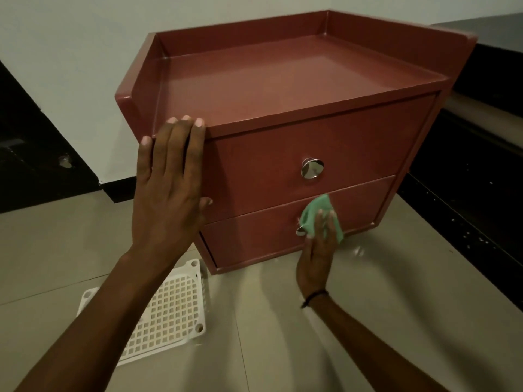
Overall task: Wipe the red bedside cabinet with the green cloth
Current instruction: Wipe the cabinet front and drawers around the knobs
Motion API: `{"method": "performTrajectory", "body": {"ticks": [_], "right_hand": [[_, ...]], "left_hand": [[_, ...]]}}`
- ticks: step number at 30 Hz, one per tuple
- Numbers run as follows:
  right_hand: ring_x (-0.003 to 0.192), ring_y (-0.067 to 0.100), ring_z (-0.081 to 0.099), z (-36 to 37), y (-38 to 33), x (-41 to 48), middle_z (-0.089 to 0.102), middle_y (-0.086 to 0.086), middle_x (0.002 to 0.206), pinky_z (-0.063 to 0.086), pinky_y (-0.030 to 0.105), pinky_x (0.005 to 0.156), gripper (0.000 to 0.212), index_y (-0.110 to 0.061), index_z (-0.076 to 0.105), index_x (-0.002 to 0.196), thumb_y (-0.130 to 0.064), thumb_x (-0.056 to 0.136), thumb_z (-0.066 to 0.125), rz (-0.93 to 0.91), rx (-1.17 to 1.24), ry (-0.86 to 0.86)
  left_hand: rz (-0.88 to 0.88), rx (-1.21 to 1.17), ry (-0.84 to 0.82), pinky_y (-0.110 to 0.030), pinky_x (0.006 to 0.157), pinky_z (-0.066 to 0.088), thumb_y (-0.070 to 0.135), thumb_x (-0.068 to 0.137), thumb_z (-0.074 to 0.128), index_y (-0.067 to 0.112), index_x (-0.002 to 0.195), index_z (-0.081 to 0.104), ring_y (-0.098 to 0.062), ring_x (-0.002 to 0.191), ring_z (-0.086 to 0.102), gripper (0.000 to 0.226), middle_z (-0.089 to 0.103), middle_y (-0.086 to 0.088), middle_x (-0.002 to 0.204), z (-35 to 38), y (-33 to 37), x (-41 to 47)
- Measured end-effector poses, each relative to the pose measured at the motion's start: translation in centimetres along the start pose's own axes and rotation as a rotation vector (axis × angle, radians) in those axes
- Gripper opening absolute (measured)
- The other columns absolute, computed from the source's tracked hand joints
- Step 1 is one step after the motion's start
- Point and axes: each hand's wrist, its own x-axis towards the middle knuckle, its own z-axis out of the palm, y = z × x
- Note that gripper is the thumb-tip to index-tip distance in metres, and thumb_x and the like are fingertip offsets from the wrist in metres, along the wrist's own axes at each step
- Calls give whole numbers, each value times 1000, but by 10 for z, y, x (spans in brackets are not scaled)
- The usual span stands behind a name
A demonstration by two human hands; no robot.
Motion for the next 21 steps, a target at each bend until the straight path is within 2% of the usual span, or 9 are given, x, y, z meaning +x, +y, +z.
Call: {"method": "performTrajectory", "body": {"ticks": [3,6,8,10,12,13,15,18,21], "right_hand": [[152,9,14,10,-14,-18,7,-13,166,35,39,117,49,-28,27,156,-17,109,32,118,128,-20],[153,11,14,3,-12,-3,7,-4,167,27,19,117,48,-25,32,154,-18,107,34,110,127,64],[153,18,14,-6,-2,23,11,10,166,20,18,119,48,-16,31,153,-20,106,34,178,106,188],[151,26,18,-18,9,64,12,20,164,17,20,120,52,-6,34,151,-26,103,32,391,139,345],[147,30,28,-32,18,100,15,21,161,22,20,119,52,-1,38,148,-25,102,34,545,173,445],[143,31,34,-35,21,107,19,20,158,26,27,119,52,0,42,146,-26,102,35,548,177,461],[134,33,41,-30,19,95,30,21,147,31,38,117,58,5,48,139,-34,98,34,489,191,436],[125,30,46,0,0,33,40,22,136,30,23,110,62,8,46,139,-37,99,35,448,206,299],[114,3,50,22,-28,-22,40,2,136,35,10,100,47,-1,50,139,-30,105,37,475,268,143]], "left_hand": [[10,4,-12,-45,126,2,21,57,96,7,160,14,-33,153,15,132,22,-17,161,-3,-2,0],[23,4,-23,-48,126,6,22,58,96,8,160,13,-33,153,14,133,21,-16,162,-4,-4,0],[26,11,-20,-47,126,5,22,58,95,8,160,13,-33,153,14,132,21,-16,162,-4,-4,0],[22,18,-13,-46,126,3,23,58,96,7,160,14,-32,153,15,132,22,-17,161,-3,-4,-1],[12,17,-9,-44,126,2,22,56,96,7,160,15,-32,153,15,133,23,-16,161,-2,-2,0],[5,16,-11,-44,126,1,22,56,97,7,160,15,-32,153,15,133,23,-16,161,-2,-2,0],[-3,11,-9,-43,126,0,21,55,97,7,160,15,-32,152,16,133,24,-16,161,-2,-1,1],[3,11,-2,-43,126,0,21,56,97,7,160,15,-33,153,16,133,23,-16,161,-1,1,0],[2,16,-3,-43,126,0,21,57,96,7,160,15,-33,153,16,131,23,-17,161,-2,0,0]]}}
